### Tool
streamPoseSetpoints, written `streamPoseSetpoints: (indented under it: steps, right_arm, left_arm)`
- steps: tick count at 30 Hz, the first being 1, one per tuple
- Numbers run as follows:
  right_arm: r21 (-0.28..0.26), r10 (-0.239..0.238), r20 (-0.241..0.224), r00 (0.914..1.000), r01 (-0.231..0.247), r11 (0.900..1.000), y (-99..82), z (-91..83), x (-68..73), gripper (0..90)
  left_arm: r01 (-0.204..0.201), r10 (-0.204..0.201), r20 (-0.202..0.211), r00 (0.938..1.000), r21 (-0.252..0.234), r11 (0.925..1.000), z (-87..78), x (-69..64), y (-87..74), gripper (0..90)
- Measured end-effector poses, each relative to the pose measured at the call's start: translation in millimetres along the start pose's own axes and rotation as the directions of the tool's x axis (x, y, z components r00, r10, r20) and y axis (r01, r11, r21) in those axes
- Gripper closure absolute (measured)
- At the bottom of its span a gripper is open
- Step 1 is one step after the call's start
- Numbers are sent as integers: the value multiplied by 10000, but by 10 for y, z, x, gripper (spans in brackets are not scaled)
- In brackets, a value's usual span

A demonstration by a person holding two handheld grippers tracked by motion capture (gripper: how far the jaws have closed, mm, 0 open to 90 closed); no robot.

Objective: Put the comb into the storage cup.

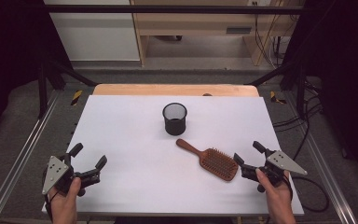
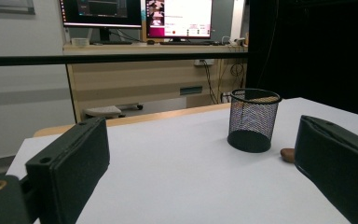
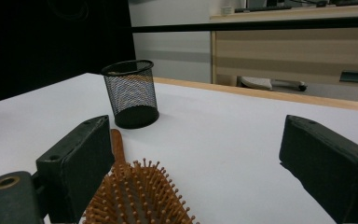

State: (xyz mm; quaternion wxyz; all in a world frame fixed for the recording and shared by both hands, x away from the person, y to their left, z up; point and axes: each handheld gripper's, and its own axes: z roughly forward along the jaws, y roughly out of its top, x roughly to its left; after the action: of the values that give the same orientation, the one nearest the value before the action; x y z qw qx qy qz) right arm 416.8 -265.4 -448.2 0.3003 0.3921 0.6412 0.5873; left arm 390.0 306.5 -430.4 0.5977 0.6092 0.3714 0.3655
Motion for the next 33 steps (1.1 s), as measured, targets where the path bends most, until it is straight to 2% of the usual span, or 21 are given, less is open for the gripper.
streamPoseSetpoints:
  steps: [4,12,17,21,26,29,30,31,32,33]
  right_arm:
    - [58,105,68,9999,-105,9999,-15,-8,-13,86]
    - [215,34,103,9999,-36,9998,-17,3,14,64]
    - [529,25,29,10000,-26,9986,-2,40,59,59]
    - [861,-100,106,9999,90,9962,68,78,143,59]
    - [1140,-197,-249,9995,224,9932,239,146,239,72]
    - [1329,-303,-344,9989,346,9905,317,212,278,101]
    - [1562,-449,-438,9980,512,9864,409,297,317,152]
    - [1562,-449,-438,9980,512,9864,409,297,317,152]
    - [1852,-481,-539,9974,573,9810,479,373,344,238]
    - [1852,-481,-539,9974,573,9810,479,373,344,238]
  left_arm:
    - [-31,31,31,10000,-43,10000,-12,-5,6,28]
    - [171,-171,41,9998,27,9999,23,9,-19,25]
    - [125,-124,-12,9999,83,9999,80,-1,-34,25]
    - [77,-79,63,9999,238,9997,85,-8,-54,25]
    - [-17,11,182,9998,347,9994,102,-52,-63,25]
    - [-66,56,230,9997,409,9991,108,-69,-70,25]
    - [-96,85,243,9997,451,9989,111,-79,-74,25]
    - [-149,138,218,9997,537,9984,109,-84,-81,25]
    - [-112,100,211,9997,564,9983,104,-92,-90,25]
    - [-112,100,211,9997,564,9983,104,-92,-90,25]
